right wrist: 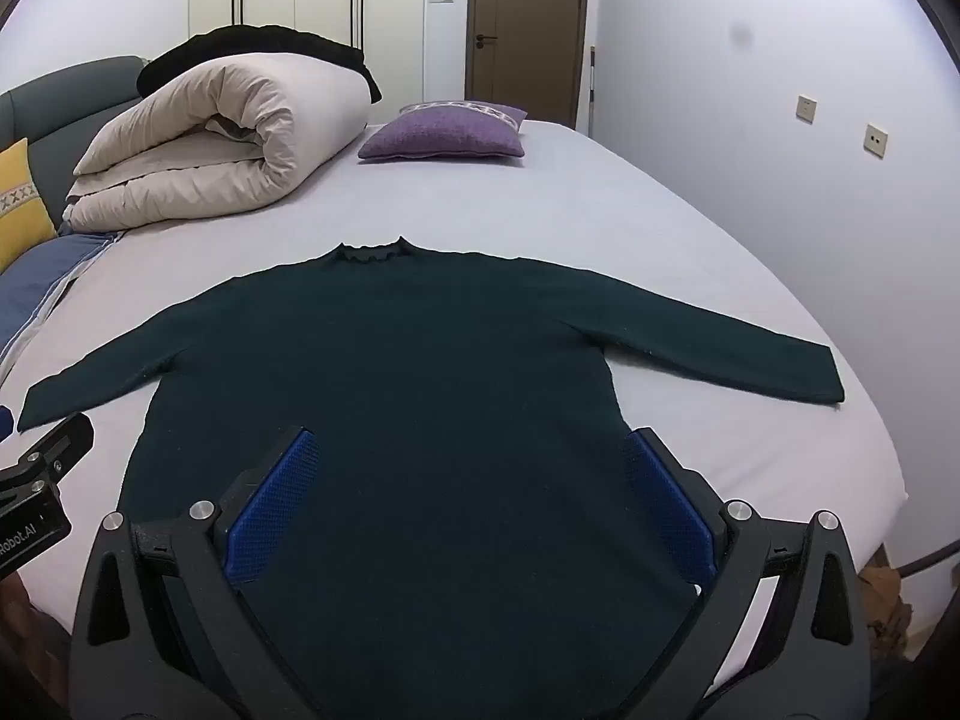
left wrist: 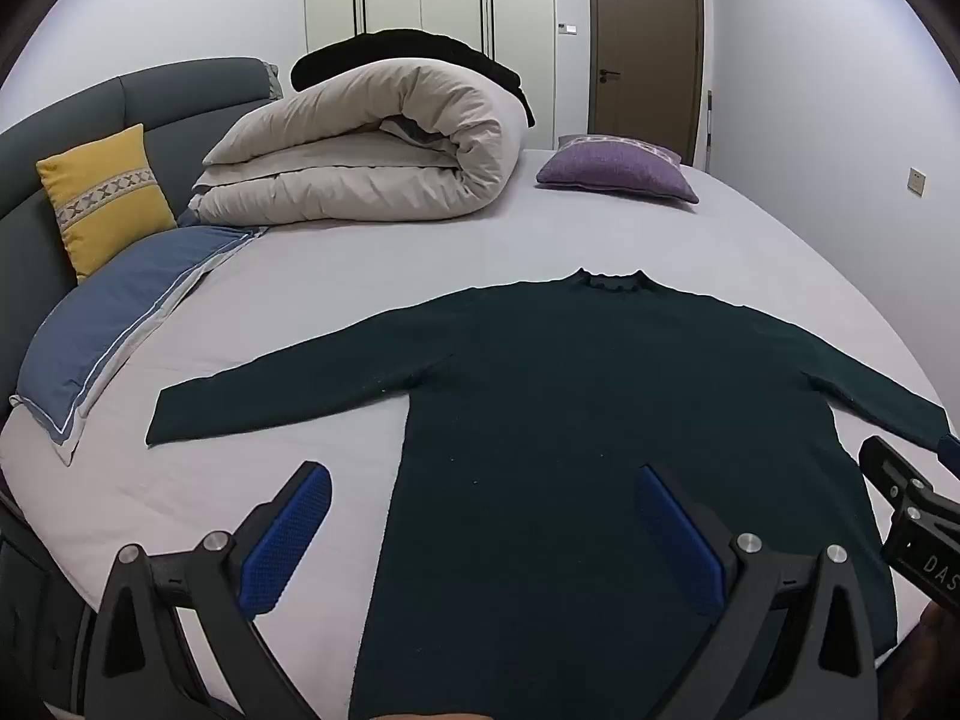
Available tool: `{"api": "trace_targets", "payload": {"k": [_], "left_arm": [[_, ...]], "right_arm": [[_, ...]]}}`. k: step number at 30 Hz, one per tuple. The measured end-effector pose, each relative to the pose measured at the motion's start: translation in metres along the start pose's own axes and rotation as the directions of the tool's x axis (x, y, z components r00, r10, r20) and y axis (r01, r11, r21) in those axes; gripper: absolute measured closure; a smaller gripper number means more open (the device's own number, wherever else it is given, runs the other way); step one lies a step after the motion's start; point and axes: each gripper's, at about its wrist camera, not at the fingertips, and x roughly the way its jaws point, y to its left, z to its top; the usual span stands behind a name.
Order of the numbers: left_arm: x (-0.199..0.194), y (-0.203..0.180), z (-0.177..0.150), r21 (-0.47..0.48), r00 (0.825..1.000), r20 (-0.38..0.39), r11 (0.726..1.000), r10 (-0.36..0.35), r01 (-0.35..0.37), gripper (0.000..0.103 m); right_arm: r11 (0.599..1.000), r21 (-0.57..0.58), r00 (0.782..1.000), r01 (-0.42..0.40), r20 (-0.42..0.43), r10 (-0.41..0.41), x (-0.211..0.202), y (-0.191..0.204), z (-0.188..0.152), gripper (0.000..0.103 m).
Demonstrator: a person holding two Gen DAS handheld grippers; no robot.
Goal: Fold small clothes
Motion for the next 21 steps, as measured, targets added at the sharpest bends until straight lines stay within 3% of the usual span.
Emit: {"api": "trace_targets", "payload": {"k": [21], "left_arm": [[0.000,0.004,-0.004,-0.022,1.000,-0.003,1.000,-0.010,0.010,0.000]], "right_arm": [[1.000,-0.005,1.000,-0.010,-0.002,0.010,0.001,0.007,-0.003,0.000]]}}
